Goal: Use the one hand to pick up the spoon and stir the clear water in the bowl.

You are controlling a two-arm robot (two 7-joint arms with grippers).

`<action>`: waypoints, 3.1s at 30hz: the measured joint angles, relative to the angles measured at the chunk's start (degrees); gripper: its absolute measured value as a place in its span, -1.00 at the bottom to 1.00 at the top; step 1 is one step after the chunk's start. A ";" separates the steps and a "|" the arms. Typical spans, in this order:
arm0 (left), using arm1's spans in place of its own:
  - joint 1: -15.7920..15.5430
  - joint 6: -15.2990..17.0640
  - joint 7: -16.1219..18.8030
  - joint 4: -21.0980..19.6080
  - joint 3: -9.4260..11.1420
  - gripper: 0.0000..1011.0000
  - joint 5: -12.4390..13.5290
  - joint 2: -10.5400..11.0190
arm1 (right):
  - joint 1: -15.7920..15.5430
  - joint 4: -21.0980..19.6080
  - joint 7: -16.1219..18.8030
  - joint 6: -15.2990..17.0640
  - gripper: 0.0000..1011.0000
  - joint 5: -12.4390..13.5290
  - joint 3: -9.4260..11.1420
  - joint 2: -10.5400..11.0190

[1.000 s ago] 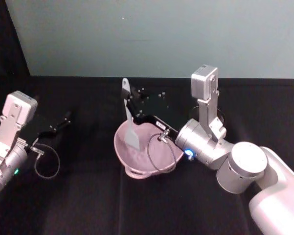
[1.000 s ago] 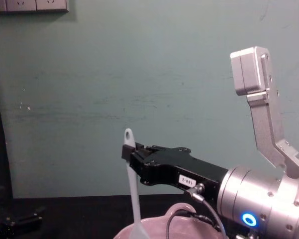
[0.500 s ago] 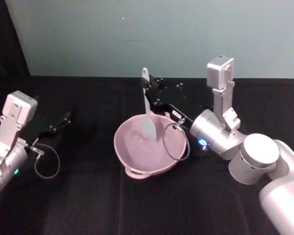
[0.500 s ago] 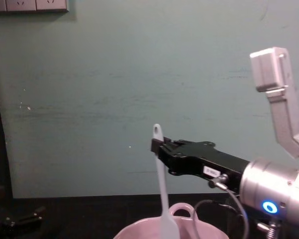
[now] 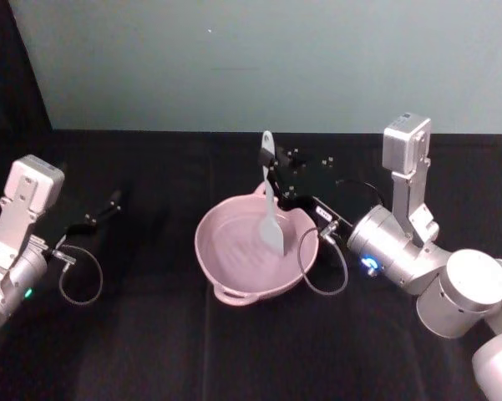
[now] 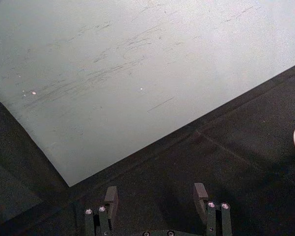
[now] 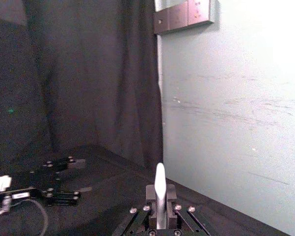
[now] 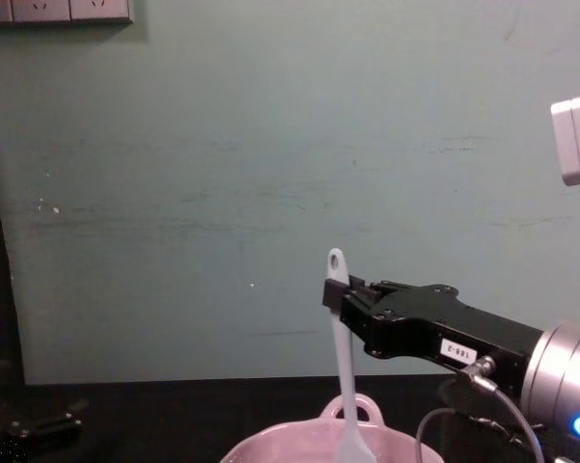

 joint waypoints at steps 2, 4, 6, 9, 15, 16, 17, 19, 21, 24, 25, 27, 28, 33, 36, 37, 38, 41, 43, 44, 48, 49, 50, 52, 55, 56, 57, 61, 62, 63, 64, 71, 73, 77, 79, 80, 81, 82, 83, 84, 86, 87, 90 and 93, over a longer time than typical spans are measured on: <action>0.00 0.00 0.00 0.00 0.00 1.00 0.00 0.00 | -0.65 -1.04 0.31 0.20 -0.77 0.19 -0.27 0.23; 0.00 0.00 0.00 0.00 0.00 1.00 0.00 0.00 | -1.12 -1.84 0.68 0.33 -0.77 0.29 -0.75 0.27; 0.00 0.00 0.00 0.00 0.00 1.00 0.00 0.00 | -1.35 -2.24 0.84 0.39 -0.77 0.32 -1.11 0.25; 0.00 0.00 0.00 0.00 0.00 1.00 0.00 0.00 | -1.57 -2.61 1.18 0.56 -0.77 0.33 -1.94 0.03; 0.00 0.00 0.00 0.00 0.00 1.00 0.00 0.00 | -0.97 -1.95 1.51 0.68 -0.77 0.17 -3.62 -1.19; 0.00 0.00 0.00 0.00 0.00 1.00 0.00 0.00 | -0.82 -1.76 1.51 0.68 -0.77 0.13 -3.76 -1.36; 0.00 0.00 0.00 0.00 0.00 1.00 0.00 0.00 | -0.60 -1.50 1.52 0.68 -0.77 0.06 -3.90 -1.57; 0.00 0.00 0.00 0.00 0.00 1.00 0.00 0.00 | 0.21 -0.55 1.52 0.66 -0.77 -0.11 -4.37 -2.27; 0.00 0.00 0.00 0.00 0.00 1.00 0.00 0.00 | 1.29 0.70 1.49 0.65 -0.77 -0.38 -4.74 -2.96; 0.00 0.00 0.00 0.00 0.00 1.00 0.00 0.00 | 2.79 2.46 1.31 0.58 -0.77 -0.75 -4.96 -3.79; 0.00 0.00 0.00 0.00 0.00 1.00 0.00 0.00 | 3.18 2.96 1.21 0.55 -0.77 -0.85 -4.96 -3.97; 0.00 0.00 0.00 0.00 0.00 1.00 0.00 0.00 | 4.08 3.99 1.07 0.43 -0.77 -1.05 -4.96 -4.39; 0.00 0.00 0.00 0.00 0.00 1.00 0.00 0.00 | 4.37 4.35 0.99 0.38 -0.77 -1.11 -4.93 -4.51; 0.00 0.00 0.00 0.00 0.00 1.00 0.00 0.00 | 5.56 5.92 0.65 0.16 -0.77 -1.37 -4.55 -4.91; 0.00 0.00 0.00 0.00 0.00 1.00 0.00 0.00 | 6.08 6.82 0.25 -0.03 -0.77 -1.44 -3.98 -4.97; 0.00 0.00 0.00 0.00 0.00 1.00 0.00 0.00 | 6.16 6.98 0.20 -0.06 -0.77 -1.44 -3.84 -4.94; 0.00 0.00 0.00 0.00 0.00 1.00 0.00 0.00 | 6.25 7.19 0.02 -0.10 -0.77 -1.44 -3.49 -4.82; 0.00 0.00 0.00 0.00 0.00 1.00 0.00 0.00 | 6.23 7.33 -0.18 -0.15 -0.77 -1.44 -2.84 -4.37; 0.00 0.00 0.00 0.00 0.00 1.00 0.00 0.00 | 5.95 7.15 -0.23 -0.15 -0.77 -1.42 -2.32 -3.84; 0.00 0.00 0.00 0.00 0.00 1.00 0.00 0.00 | 5.81 6.99 -0.26 -0.14 -0.77 -1.41 -2.15 -3.66; 0.00 0.00 0.00 0.00 0.00 1.00 0.00 0.00 | 4.92 5.95 -0.42 -0.11 -0.77 -1.25 -1.25 -2.62; 0.00 0.00 0.00 0.00 0.00 1.00 0.00 0.00 | 4.43 5.35 -0.46 -0.07 -0.77 -1.09 -0.91 -2.18; 0.00 0.00 0.00 0.00 0.00 1.00 0.00 0.00 | 4.16 5.00 -0.46 -0.04 -0.77 -1.02 -0.74 -1.94; 0.00 0.00 0.00 0.00 0.00 1.00 0.00 0.00 | 3.67 4.29 -0.46 0.02 -0.77 -0.86 -0.43 -1.54; 0.00 0.00 0.00 0.00 0.00 1.00 0.00 0.00 | 2.46 2.58 -0.43 0.19 -0.77 -0.42 0.17 -0.65; 0.00 0.00 0.00 0.00 0.00 1.00 0.01 0.00 | 1.93 1.80 -0.40 0.26 -0.77 -0.19 0.36 -0.38; 0.00 0.00 0.00 0.00 0.00 1.00 0.00 0.00 | 1.61 1.35 -0.35 0.30 -0.77 -0.04 0.45 -0.23; 0.00 0.00 0.00 0.00 0.00 1.00 0.00 0.00 | 0.02 -0.76 -0.17 0.35 -0.77 0.61 0.52 0.18; 0.00 0.00 0.00 0.00 0.00 1.00 0.00 0.00 | 0.02 -0.76 -0.17 0.35 -0.77 0.61 0.52 0.18; 0.00 0.00 0.00 0.00 0.00 1.00 0.00 0.00 | -0.42 -1.31 -0.04 0.38 -0.77 0.83 0.40 0.19; 0.00 0.00 0.00 0.00 0.00 1.00 0.00 0.00 | -0.60 -1.54 0.08 0.40 -0.77 0.90 0.29 0.18; 0.00 0.00 0.00 0.00 0.00 1.00 0.00 0.00 | -1.48 -2.80 0.44 0.46 -0.77 1.47 -0.88 -0.48; 0.00 0.00 0.00 0.00 0.00 1.00 0.00 0.00 | -1.51 -2.91 0.49 0.46 -0.77 1.55 -0.93 -0.52; 0.00 0.00 0.00 0.00 0.00 1.00 0.00 0.00 | -1.68 -3.80 0.50 0.40 -0.77 1.82 -1.01 -0.48; 0.00 0.00 0.00 0.00 0.00 1.00 0.00 0.00 | -1.76 -4.26 0.47 0.40 -0.77 2.00 -0.86 -0.30; 0.00 0.00 0.00 0.00 0.00 1.00 0.00 0.00 | -1.85 -4.75 0.34 0.43 -0.77 2.18 -0.66 -0.11; 0.00 0.00 0.00 0.00 0.00 1.00 0.00 0.00 | -1.91 -5.06 0.27 0.46 -0.77 2.27 -0.50 0.01; 0.00 0.00 0.00 0.00 0.00 1.00 0.00 0.00 | -1.97 -5.34 0.22 0.49 -0.77 2.36 -0.35 0.10; 0.00 0.00 0.00 0.00 0.00 1.00 0.00 0.00 | -2.05 -5.73 0.13 0.55 -0.77 2.52 -0.17 0.23; 0.00 0.00 0.00 0.00 0.00 1.00 0.00 0.00 | -2.12 -6.20 -0.03 0.59 -0.77 2.67 0.04 0.37; 0.00 0.00 0.00 0.00 0.00 1.00 0.00 0.00 | -2.43 -8.47 -0.71 0.71 -0.77 3.50 1.26 0.96; 0.00 0.00 0.00 0.00 0.00 1.00 0.00 0.00 | -2.43 -8.47 -0.71 0.71 -0.77 3.50 1.26 0.96; 0.00 0.00 0.00 0.00 0.00 1.00 0.00 0.00 | -2.62 -10.38 -1.23 0.66 -0.77 4.52 2.75 1.41; 0.00 0.00 0.00 0.00 0.00 1.00 0.00 0.00 | -2.64 -11.85 -1.65 0.59 -0.77 5.80 4.34 1.84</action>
